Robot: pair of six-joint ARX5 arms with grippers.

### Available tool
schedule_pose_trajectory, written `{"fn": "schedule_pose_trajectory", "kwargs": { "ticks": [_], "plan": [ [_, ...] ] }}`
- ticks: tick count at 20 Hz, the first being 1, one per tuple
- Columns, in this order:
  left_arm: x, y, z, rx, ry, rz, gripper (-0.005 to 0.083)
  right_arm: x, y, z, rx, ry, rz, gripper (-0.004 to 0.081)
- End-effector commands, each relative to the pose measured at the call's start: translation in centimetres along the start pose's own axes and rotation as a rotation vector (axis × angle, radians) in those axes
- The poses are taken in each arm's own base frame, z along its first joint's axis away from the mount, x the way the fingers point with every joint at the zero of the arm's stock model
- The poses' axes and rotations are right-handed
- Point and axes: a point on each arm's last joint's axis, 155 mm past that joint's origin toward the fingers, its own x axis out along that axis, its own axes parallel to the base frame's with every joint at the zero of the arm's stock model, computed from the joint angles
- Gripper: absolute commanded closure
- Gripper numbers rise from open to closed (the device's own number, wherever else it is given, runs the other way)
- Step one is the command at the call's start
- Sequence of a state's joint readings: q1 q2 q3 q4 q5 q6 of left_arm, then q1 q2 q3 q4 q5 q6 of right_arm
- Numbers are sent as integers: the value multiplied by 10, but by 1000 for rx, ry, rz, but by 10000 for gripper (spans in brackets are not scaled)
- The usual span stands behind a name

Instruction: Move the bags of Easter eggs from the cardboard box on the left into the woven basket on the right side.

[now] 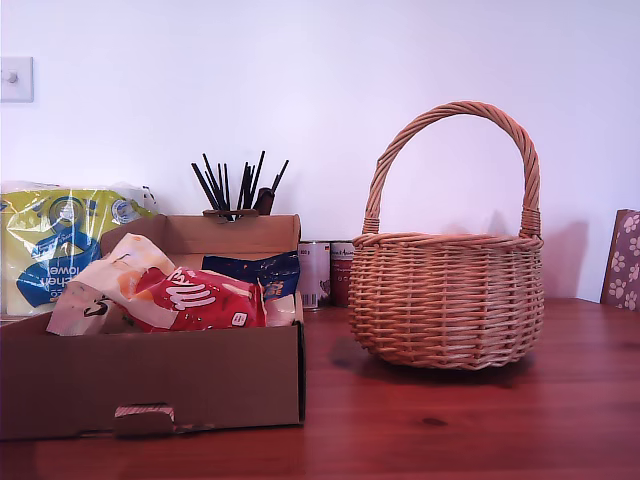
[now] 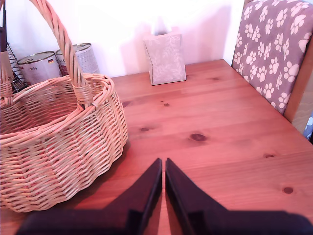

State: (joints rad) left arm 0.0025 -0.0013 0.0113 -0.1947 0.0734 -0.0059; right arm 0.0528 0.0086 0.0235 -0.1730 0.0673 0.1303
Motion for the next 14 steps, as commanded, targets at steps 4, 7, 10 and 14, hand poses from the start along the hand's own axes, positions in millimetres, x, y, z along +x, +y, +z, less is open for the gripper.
{"fn": "schedule_pose_trajectory", "kwargs": {
  "ticks": [4,7,10,14],
  "plan": [
    [1,0,-9,-6,21,1,797,1,-2,-5,2,3,-6,782],
    [1,0,-9,-6,21,1,797,1,-2,-5,2,3,-6,782],
    [1,-1,-7,-6,13,-5,797,1,7,5,5,-35,39,782],
    [-2,-29,13,5,-66,-155,797,-5,41,24,-3,-104,214,782]
  ]
}}
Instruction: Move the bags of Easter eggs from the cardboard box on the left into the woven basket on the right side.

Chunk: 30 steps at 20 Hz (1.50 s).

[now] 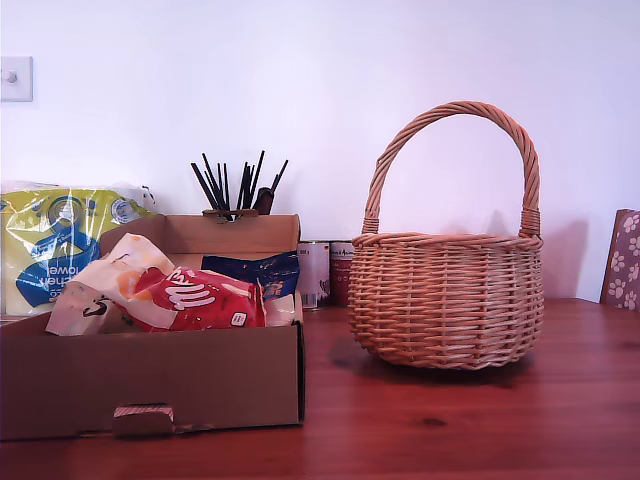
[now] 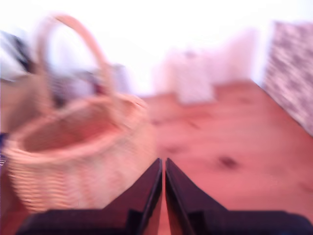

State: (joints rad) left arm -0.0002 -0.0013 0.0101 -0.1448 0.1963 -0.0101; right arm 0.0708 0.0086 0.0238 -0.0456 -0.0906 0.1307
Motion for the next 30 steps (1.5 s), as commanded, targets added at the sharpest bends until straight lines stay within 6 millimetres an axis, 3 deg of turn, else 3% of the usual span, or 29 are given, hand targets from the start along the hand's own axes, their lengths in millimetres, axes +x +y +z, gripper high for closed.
{"fn": "schedule_pose_trajectory", "kwargs": {
  "ticks": [1,7,10,17,24,25,28,30],
  "plan": [
    [0,-17,11,0,-53,-87,797,0,11,-3,1,3,56,782],
    [-21,-61,67,-130,-169,-308,797,-7,51,11,80,-10,239,782],
    [-32,-82,78,-99,-118,-410,797,-9,60,13,92,-11,278,782],
    [-28,-102,65,88,216,-516,797,-28,84,32,46,63,358,782],
    [6,-110,35,251,570,-618,788,-45,84,39,-79,310,343,782],
    [14,-112,34,248,593,-624,698,-44,85,42,-87,320,343,782],
    [38,-111,28,135,690,-578,9,-38,86,44,-106,348,344,782],
    [57,-106,24,137,727,-540,0,-34,86,38,-104,377,340,782]
  ]
}}
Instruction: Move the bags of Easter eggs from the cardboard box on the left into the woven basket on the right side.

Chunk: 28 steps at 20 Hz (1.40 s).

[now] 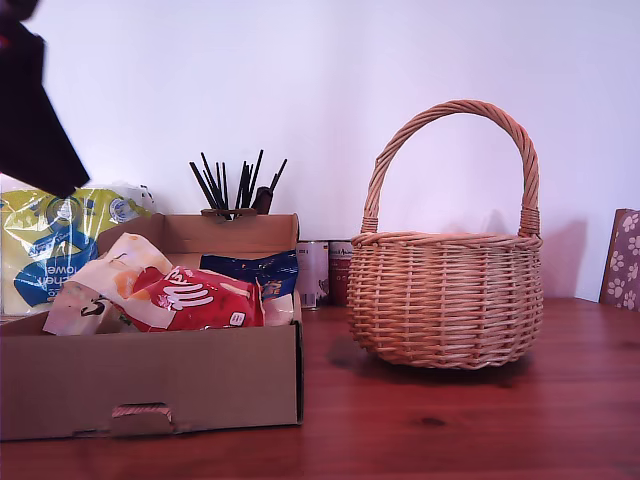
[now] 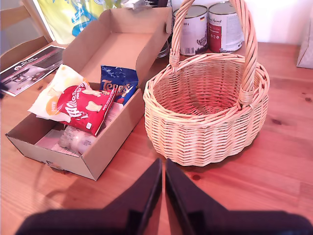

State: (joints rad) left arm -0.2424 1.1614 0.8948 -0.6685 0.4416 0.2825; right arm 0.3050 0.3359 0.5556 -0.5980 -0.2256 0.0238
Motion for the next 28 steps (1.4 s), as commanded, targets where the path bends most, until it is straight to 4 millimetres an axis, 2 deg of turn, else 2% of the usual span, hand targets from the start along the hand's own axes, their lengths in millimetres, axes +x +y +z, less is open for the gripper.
{"fn": "schedule_pose_trajectory", "kwargs": {
  "ticks": [1,3,5,7,11,16,18,22,28],
  "plan": [
    [7,6,11,-38,-8,1,-13,3,0,-1,-5,15,3,782],
    [15,12,27,-74,-42,10,-13,8,-1,-4,0,36,3,782],
    [17,22,34,-80,-35,57,-12,10,-2,-5,2,45,3,782],
    [21,35,36,-206,-18,112,-11,12,-2,-5,2,47,3,782],
    [43,54,23,-390,56,161,-11,15,-2,-2,1,42,3,782],
    [78,60,4,-451,161,159,-9,15,-2,4,-6,15,3,782],
    [87,53,5,-448,178,121,-9,15,-2,5,-11,14,3,782],
    [95,33,25,-419,126,48,-9,15,-2,5,-24,14,3,782],
    [102,2,41,-393,91,-51,-6,15,-2,5,-24,14,3,782]
  ]
}}
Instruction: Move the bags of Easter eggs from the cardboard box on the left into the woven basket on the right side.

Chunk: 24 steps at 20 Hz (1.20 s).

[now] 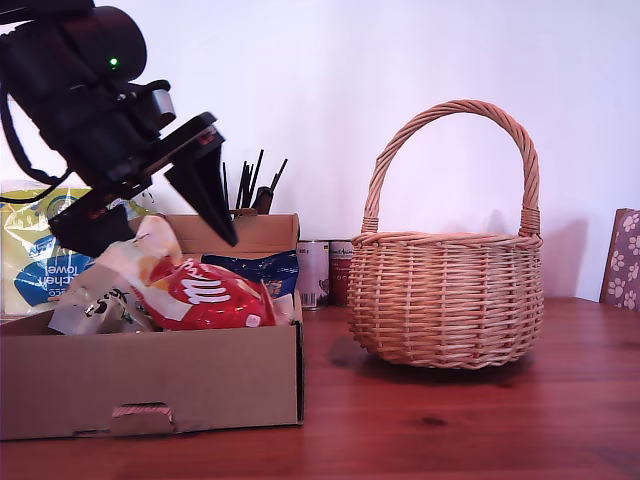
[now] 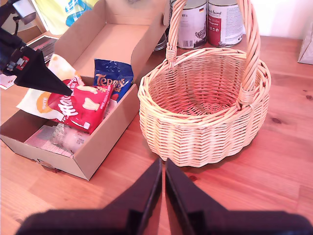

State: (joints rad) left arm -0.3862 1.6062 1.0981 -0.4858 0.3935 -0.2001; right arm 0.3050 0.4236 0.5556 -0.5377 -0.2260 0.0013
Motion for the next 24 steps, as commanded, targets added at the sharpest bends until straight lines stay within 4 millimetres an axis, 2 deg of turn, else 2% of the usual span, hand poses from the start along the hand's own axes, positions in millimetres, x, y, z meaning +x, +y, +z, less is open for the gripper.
{"fn": "schedule_pose_trajectory", "kwargs": {
  "ticks": [1,4,8,10,11,15,16,18,20,24],
  "plan": [
    [3,-8,3,15,-9,-22,-6,-1,1,4,-7,-13,3,782],
    [16,-14,0,35,7,-27,-2,-1,1,4,-7,-12,3,782],
    [42,-9,-12,42,51,4,19,-1,1,4,-7,-12,3,782],
    [45,-7,-10,48,42,23,115,-1,1,4,-7,-12,3,782],
    [45,-6,-8,51,35,24,194,-1,1,4,-7,-12,3,782],
    [45,-6,-6,53,27,23,628,-1,1,3,-7,-10,3,782],
    [45,-7,-4,56,19,20,700,-1,1,3,-7,-9,2,782],
    [43,-10,1,61,7,13,768,-1,1,2,-6,-6,2,782],
    [38,-19,9,66,-1,-15,773,-1,1,1,-5,-3,2,782],
    [4,-49,34,105,-41,-78,773,-1,1,0,-4,1,2,782]
  ]
}}
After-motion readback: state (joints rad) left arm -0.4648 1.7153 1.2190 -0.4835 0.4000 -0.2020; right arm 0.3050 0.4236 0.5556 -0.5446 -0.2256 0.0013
